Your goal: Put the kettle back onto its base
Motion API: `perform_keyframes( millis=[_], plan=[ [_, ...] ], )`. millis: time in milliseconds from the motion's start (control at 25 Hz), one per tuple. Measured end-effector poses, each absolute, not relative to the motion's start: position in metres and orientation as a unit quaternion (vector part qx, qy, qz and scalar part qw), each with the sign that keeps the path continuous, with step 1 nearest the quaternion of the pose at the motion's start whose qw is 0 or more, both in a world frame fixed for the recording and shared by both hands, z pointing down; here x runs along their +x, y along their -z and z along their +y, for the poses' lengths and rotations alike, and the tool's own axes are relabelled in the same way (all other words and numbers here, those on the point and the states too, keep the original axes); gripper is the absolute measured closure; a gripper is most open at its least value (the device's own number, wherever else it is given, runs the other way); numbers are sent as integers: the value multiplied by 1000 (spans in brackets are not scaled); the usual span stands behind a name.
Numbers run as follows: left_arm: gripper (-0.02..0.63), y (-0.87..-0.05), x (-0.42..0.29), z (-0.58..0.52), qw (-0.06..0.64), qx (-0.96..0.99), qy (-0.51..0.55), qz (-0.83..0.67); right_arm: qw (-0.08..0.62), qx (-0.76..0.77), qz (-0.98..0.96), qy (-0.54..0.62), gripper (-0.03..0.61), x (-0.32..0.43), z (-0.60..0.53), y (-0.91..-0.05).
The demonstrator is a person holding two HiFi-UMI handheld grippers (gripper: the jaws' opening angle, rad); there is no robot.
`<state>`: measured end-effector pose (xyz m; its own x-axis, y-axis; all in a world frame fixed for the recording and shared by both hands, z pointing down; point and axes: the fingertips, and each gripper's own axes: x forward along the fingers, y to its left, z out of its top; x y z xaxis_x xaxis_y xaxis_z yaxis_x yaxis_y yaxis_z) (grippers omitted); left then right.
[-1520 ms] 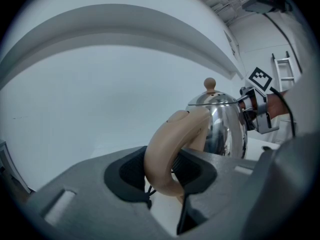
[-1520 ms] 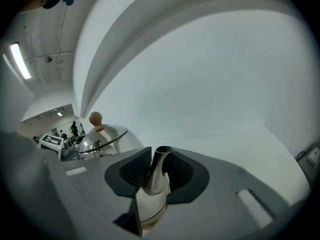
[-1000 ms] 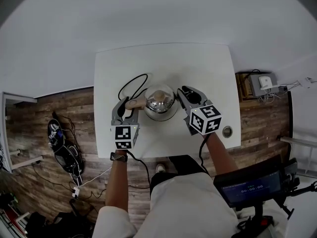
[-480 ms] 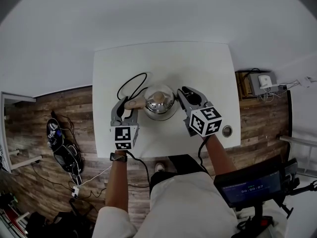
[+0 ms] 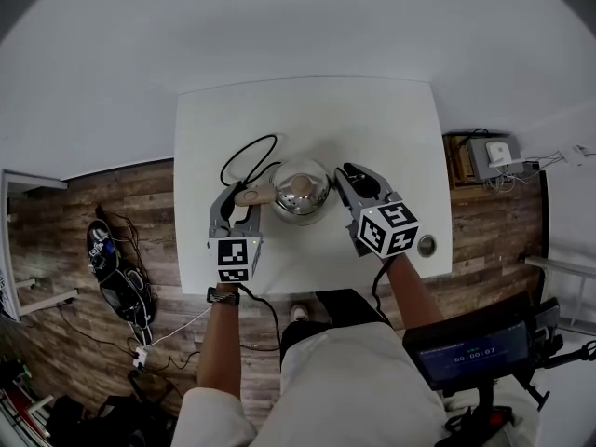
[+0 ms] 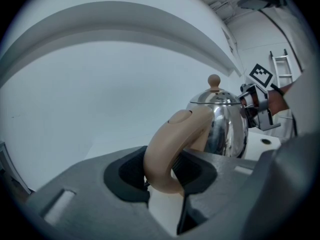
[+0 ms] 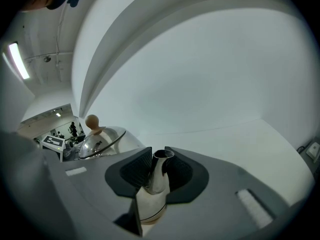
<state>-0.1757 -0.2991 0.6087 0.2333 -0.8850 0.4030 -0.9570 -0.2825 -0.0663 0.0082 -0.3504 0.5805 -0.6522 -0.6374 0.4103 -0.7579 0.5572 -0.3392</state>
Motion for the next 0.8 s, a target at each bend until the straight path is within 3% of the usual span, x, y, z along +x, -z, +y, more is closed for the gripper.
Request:
perform_keyframes(
  millis=[640,800],
  plan=[
    [463,-614,-174,-301,113,778,-167,-596,120,401,-875,-246,494,8,-351,-586],
    [433,-613,-175,-299,110,775,-160,-602,127,403,-875,-238,491,9,-350,-589]
  ],
)
